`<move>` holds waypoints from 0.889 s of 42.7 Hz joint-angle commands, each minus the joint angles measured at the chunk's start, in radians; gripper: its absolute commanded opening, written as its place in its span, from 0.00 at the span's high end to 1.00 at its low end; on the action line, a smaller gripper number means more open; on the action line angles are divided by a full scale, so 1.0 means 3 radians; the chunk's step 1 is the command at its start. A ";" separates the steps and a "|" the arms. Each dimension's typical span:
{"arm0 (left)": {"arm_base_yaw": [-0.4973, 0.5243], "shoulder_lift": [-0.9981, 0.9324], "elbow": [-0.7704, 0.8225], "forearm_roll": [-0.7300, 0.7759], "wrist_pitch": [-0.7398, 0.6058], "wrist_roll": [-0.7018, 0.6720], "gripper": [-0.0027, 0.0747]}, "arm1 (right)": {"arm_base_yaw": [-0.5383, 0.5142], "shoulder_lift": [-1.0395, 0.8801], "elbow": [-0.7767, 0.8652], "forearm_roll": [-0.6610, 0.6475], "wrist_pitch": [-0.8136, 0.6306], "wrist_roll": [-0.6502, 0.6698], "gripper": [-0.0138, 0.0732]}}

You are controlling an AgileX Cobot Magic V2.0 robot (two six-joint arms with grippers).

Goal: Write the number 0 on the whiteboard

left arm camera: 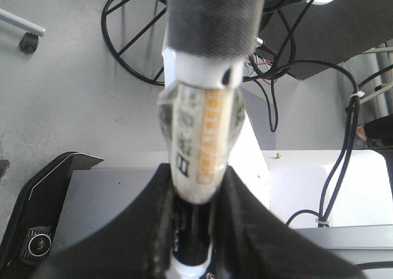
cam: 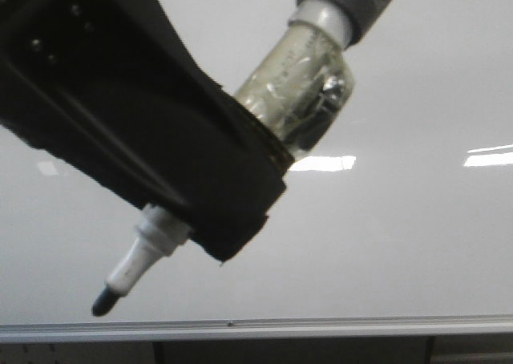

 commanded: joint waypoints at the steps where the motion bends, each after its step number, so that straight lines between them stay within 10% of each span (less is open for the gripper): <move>1: -0.0023 -0.0111 -0.0104 -0.0257 0.0248 0.0018 0.98 | 0.0020 0.0065 -0.0106 0.0265 0.0138 -0.0089 0.09; 38: -0.0023 -0.0111 -0.0104 -0.0262 0.0248 0.0026 0.98 | 0.1269 0.0780 -0.0106 0.0314 -0.0541 -0.0172 0.09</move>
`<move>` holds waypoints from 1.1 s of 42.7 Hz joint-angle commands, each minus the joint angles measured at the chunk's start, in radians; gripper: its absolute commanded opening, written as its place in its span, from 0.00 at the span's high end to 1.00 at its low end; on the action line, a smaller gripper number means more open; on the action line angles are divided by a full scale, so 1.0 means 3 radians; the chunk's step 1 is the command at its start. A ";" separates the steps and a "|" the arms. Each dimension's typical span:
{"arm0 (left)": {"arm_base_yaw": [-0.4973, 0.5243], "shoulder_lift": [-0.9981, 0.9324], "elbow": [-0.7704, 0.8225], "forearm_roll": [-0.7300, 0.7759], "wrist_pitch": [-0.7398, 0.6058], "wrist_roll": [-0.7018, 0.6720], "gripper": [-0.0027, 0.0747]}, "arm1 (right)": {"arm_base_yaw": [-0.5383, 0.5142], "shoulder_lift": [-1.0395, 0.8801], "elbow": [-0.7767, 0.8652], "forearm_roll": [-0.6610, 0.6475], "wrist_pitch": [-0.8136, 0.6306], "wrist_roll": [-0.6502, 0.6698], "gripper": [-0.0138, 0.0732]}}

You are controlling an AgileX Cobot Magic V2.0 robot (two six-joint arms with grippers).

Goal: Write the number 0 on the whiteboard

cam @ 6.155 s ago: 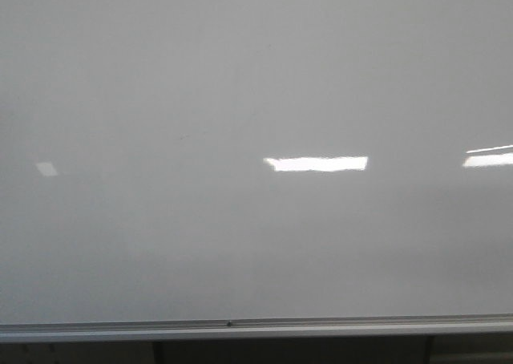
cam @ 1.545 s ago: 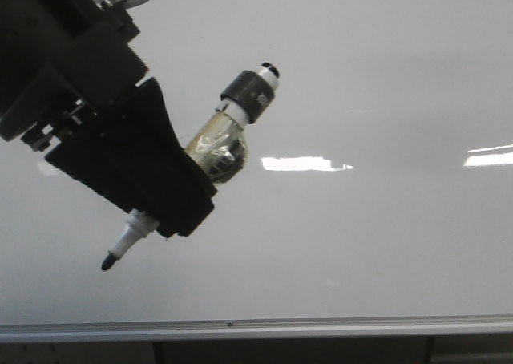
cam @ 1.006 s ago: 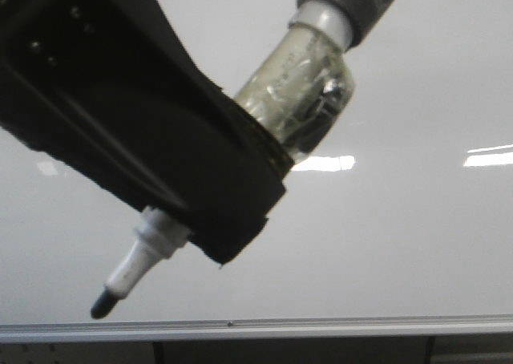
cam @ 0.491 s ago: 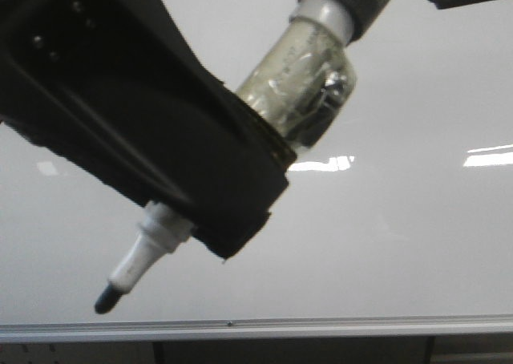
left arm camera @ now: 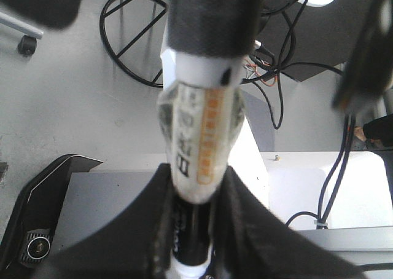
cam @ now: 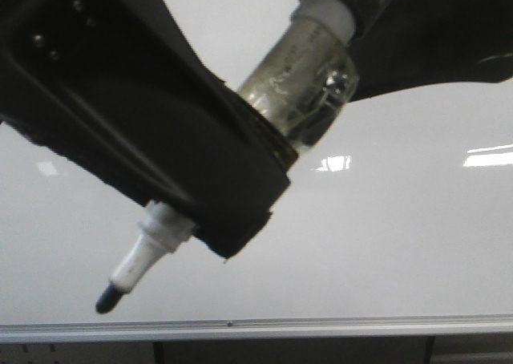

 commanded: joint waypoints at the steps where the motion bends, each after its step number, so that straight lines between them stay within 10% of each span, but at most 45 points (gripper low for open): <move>1: -0.0023 -0.0111 -0.0104 -0.0241 0.0242 0.0006 0.98 | 0.0093 0.0001 -0.0106 0.0262 -0.0034 -0.0045 0.09; 7: -0.0023 -0.0111 -0.0104 -0.0241 0.0242 0.0006 0.98 | 0.0120 0.0008 -0.0106 0.0273 0.0000 -0.0045 0.22; 19: -0.0023 -0.0111 -0.0104 -0.0241 0.0235 0.0006 0.98 | 0.0120 0.0008 -0.0106 0.0248 0.0161 -0.0045 0.86; 28: -0.0023 -0.0111 -0.0104 -0.0241 0.0245 0.0067 0.95 | 0.0120 0.0008 -0.0106 0.0201 0.0202 -0.0045 0.92; 41: -0.0023 -0.0111 -0.0104 -0.0241 0.0208 0.0067 0.20 | 0.0120 0.0008 -0.0106 0.0191 0.0203 -0.0045 0.92; 47: -0.0023 -0.0111 -0.0104 -0.0188 0.0018 0.0067 0.07 | 0.0120 -0.0002 -0.0106 0.0070 0.0206 -0.0045 0.92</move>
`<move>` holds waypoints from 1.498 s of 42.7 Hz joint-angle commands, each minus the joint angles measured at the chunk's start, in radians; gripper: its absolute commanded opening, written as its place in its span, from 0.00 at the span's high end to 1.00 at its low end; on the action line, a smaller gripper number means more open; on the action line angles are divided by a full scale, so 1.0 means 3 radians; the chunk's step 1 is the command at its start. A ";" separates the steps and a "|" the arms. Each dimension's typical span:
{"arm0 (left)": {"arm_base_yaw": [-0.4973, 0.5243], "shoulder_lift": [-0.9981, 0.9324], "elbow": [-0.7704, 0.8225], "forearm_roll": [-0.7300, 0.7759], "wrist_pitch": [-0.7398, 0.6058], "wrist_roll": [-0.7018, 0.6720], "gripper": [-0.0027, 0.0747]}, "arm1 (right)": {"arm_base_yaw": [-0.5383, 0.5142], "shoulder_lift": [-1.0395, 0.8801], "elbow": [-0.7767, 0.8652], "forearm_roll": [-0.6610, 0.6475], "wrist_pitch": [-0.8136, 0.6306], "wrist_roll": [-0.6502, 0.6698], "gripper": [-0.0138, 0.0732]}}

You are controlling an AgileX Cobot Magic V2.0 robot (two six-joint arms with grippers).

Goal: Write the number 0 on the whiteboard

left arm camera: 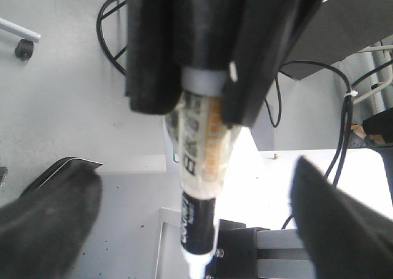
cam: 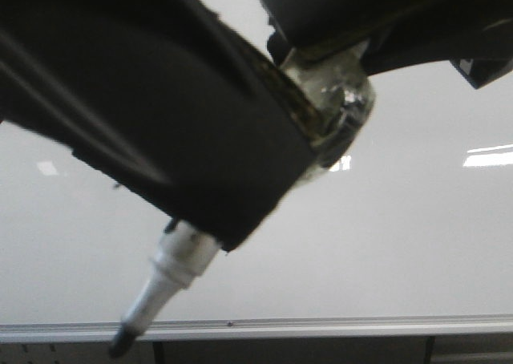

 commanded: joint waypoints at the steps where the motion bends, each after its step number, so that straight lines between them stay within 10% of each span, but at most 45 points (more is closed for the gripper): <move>1: -0.0012 -0.0111 -0.0104 -0.0144 -0.0065 0.0007 0.07 | -0.0002 -0.0070 -0.0101 0.0072 0.0095 -0.0045 0.92; 29: 0.0902 -0.0111 -0.0386 0.0085 -0.0235 0.0007 0.08 | -0.0930 -0.0928 -0.0092 -0.1570 -0.0700 0.0547 0.92; 36: 0.1100 -0.0111 -0.0387 0.0085 -0.0118 0.0007 0.31 | -0.1249 -0.1459 -0.0092 -0.1633 -0.1266 0.0556 0.92; 47: 0.1123 -0.0111 -0.0387 0.0066 0.0036 0.0007 0.99 | -0.1281 -0.1548 -0.0092 -0.1633 -0.1729 0.0577 0.92; 64: 0.1123 -0.0111 -0.0387 0.0066 0.0017 0.0007 0.99 | -0.1192 -0.0560 -0.0574 -0.1662 -0.2107 0.0320 0.92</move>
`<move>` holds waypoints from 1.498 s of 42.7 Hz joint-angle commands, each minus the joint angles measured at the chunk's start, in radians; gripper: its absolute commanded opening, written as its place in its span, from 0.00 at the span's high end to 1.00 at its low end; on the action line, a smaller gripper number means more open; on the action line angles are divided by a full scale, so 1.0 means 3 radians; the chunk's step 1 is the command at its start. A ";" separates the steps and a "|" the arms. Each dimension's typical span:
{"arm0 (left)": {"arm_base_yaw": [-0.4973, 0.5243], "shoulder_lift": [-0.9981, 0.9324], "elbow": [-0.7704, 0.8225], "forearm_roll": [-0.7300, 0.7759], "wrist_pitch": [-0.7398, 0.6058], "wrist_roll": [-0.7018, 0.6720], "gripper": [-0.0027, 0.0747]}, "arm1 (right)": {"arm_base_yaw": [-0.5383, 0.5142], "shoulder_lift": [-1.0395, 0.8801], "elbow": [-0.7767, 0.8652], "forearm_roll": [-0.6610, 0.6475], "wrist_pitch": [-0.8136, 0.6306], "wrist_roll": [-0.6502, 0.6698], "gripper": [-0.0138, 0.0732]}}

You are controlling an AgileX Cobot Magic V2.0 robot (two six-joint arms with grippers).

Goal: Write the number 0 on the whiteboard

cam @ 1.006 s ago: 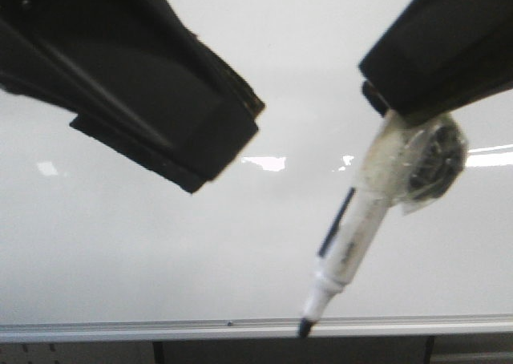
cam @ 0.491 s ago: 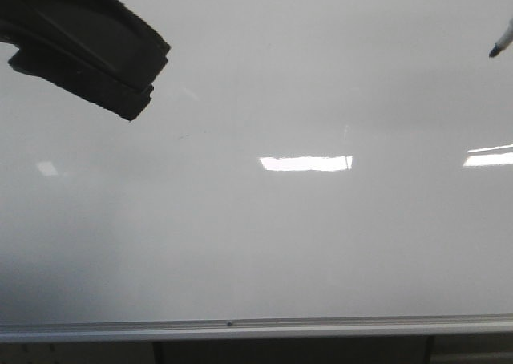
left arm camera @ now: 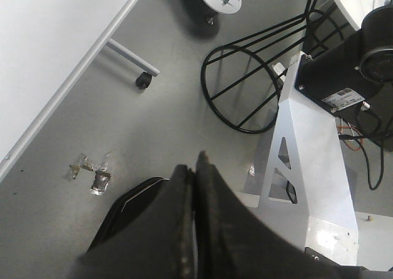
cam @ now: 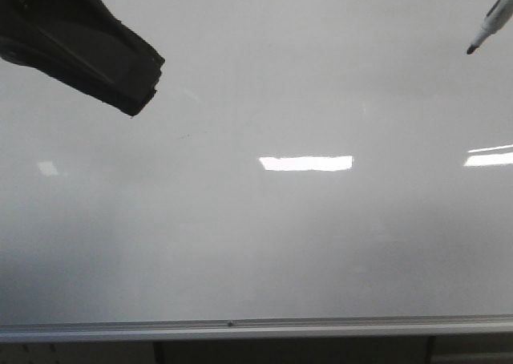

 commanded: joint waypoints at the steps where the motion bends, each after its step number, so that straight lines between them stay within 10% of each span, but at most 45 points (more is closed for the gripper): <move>1: 0.0011 -0.0111 -0.0107 -0.0228 0.0046 0.0001 0.99 | 0.0055 0.0240 -0.0274 0.0078 -0.0339 -0.0140 0.92; 64: 0.0011 -0.0111 -0.0107 -0.0228 0.0046 0.0001 0.99 | 0.0152 0.1444 -0.1055 0.0078 -0.0666 -0.0458 0.92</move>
